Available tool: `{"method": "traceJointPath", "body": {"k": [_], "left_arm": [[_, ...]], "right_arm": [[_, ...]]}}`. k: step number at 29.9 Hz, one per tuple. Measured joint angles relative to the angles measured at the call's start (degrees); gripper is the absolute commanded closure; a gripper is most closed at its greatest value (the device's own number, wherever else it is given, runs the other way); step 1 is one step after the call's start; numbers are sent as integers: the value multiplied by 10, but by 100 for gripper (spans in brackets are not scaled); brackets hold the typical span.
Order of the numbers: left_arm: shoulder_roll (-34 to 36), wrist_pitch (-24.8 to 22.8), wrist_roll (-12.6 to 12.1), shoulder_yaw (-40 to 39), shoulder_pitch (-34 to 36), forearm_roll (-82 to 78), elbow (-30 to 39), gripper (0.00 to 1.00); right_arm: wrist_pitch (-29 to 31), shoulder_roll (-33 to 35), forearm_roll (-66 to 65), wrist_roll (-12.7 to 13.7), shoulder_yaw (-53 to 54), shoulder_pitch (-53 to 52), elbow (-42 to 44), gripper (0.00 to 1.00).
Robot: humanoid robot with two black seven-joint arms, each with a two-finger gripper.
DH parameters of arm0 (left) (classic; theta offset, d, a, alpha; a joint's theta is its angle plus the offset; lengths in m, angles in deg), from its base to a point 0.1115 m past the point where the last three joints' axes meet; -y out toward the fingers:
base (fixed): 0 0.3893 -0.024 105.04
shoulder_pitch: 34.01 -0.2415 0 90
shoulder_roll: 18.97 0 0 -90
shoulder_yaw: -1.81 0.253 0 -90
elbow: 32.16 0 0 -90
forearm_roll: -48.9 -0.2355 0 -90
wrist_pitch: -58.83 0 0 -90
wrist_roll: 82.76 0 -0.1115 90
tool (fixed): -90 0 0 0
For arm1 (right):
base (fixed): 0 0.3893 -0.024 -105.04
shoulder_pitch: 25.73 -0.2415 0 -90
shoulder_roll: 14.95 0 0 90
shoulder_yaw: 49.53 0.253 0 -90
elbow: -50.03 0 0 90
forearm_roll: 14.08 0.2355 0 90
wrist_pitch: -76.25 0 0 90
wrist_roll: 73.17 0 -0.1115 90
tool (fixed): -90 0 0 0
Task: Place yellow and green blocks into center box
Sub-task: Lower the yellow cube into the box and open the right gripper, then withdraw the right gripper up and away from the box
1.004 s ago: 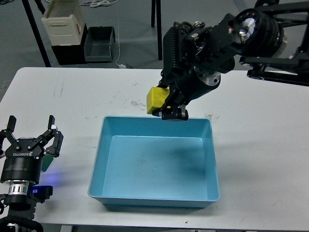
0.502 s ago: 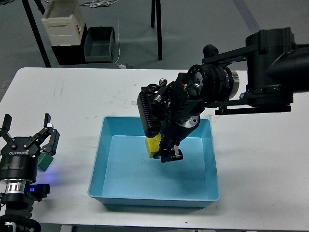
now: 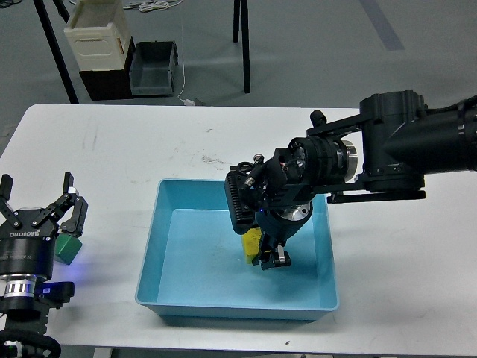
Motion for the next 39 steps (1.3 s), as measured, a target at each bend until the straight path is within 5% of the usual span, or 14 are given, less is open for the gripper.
{"method": "traceJointPath", "body": {"k": [5,9,16,39], "left_arm": [[0,0,0,-1,0,0,0,0],[0,0,0,-1,0,0,0,0],[2,0,0,-11,0,0,0,0],[174,103,-14,-2,86,-10,-5,0]], "right_arm": [[0,-9,-3,0,-13,6,12,65],[0,-11,-3,0,-22,7,17,32],[1,-7,1,0,-23,2,19,9],[-3,57,78,0,107,-60,35,2]]}}
